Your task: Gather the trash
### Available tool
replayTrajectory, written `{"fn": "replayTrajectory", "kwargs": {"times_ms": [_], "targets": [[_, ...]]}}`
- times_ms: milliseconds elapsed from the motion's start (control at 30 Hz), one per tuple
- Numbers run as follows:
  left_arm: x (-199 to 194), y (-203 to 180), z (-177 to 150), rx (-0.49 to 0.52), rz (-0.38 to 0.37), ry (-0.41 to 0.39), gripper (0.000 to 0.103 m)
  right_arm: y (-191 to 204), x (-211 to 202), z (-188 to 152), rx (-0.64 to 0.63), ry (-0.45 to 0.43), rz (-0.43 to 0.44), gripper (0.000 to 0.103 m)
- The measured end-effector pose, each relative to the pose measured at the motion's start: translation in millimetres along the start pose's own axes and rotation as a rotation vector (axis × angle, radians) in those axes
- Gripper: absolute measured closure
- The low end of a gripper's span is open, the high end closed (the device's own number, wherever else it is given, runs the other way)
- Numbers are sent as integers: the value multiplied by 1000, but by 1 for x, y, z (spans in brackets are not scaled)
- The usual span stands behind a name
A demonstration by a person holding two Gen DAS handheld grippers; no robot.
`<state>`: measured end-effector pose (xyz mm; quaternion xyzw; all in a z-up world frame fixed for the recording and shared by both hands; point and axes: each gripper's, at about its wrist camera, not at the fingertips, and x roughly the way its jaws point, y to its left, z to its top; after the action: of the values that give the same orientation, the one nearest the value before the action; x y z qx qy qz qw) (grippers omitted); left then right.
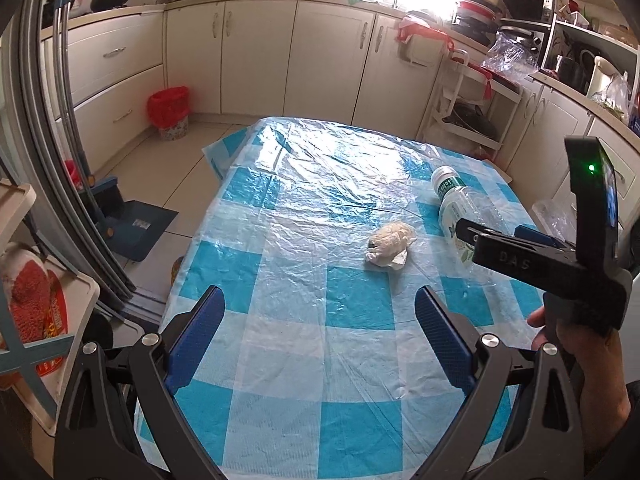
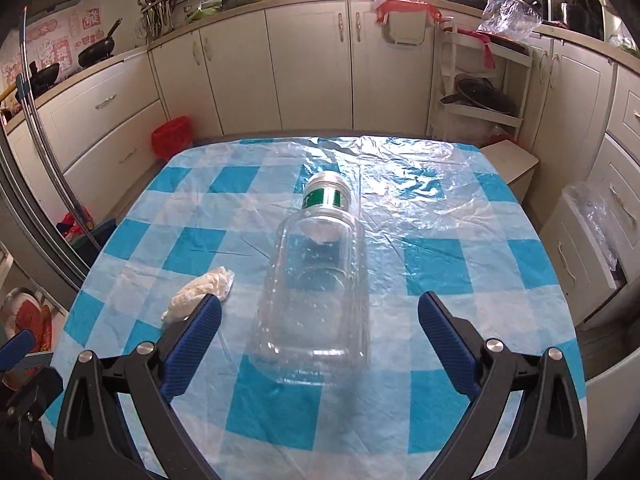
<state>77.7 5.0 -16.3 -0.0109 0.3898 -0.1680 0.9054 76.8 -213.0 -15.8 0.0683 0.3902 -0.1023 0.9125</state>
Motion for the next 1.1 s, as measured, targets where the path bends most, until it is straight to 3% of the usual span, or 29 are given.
{"fn": "replayTrajectory", "kwargs": {"times_ms": [67, 133, 200, 500, 700, 767, 867, 900, 933, 1100], "targets": [[8, -1, 2, 9, -6, 9, 11, 0, 8, 3, -5, 18, -20, 9], [16, -5, 5, 23, -9, 16, 11, -5, 15, 5, -3, 43, -12, 15], [25, -10, 8, 47, -14, 26, 11, -12, 21, 6, 3, 84, 17, 48], [79, -54, 24, 247, 7, 68, 11, -57, -13, -19, -17, 129, 81, 49], [112, -79, 41, 303, 30, 109, 11, -89, -36, -43, 37, 161, 120, 48], [123, -83, 44, 313, 27, 136, 18, -88, -38, -45, 27, 154, 122, 48], [129, -89, 46, 304, -36, 156, 54, -86, -38, -48, 13, 140, 128, 45], [127, -91, 45, 306, -49, 152, 72, -86, -38, -48, 15, 138, 130, 43], [125, -93, 42, 313, -45, 148, 79, -87, -38, -49, 17, 135, 130, 43], [104, -98, 22, 296, -58, 146, 83, -90, -37, -51, 23, 126, 136, 45]]}}
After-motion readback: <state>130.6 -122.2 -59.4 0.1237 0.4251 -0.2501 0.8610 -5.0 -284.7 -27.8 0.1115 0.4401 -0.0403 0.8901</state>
